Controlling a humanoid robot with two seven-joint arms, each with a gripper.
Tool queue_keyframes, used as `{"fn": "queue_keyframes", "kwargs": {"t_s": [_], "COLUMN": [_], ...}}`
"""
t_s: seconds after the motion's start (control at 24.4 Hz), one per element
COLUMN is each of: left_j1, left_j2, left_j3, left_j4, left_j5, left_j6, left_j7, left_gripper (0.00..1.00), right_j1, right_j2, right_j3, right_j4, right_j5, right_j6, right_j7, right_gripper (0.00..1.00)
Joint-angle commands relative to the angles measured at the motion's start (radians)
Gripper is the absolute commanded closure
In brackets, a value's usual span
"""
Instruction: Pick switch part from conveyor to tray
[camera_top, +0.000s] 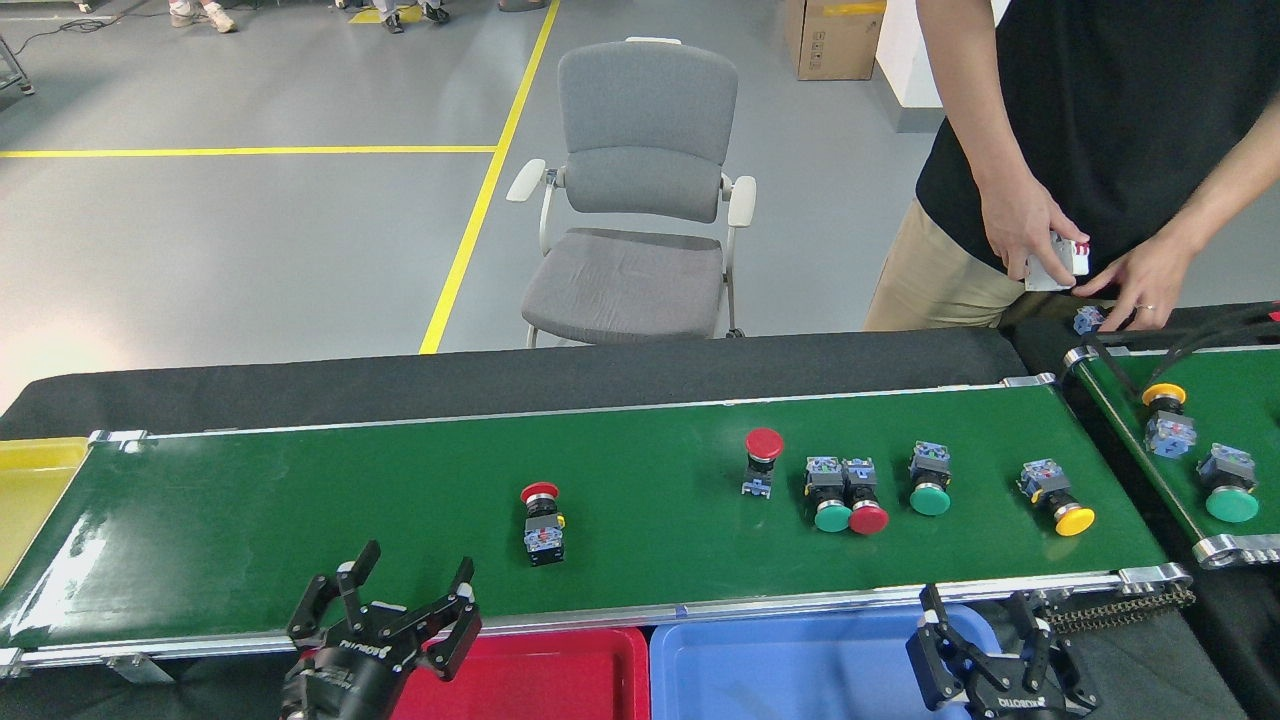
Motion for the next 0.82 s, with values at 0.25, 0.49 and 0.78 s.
{"fn": "queue_keyframes", "kwargs": {"t_s": [0.25,0.49,0.78], "left_j1": [-0.070,-0.119,-0.196], "left_j2": [-0.037,-0.049,-0.062], "left_j3": [-0.040,-0.041,-0.035], "left_j4": [0.088,0.156,0.262], "left_j5": [-0.004,-0.004,-0.004], "left_j6": [0.010,0.010,0.028], "left_j7": [-0.009,-0.009,-0.003], "left_gripper": [0.00,0.00,0.03], "right_j1": [-0.198,-0.248,-0.365], "right_j2": [-0.007,-0.004,0.013], "right_j3": [0.168,0.256,0.349], "right_j4": [0.147,0.217,0.368], "right_j5": [0.101,0.103,0.103], "right_j6": [0.061,0.075,0.172], "right_j7": [0.092,0.115,0.115], "right_gripper": [0.06,0.04,0.04]}}
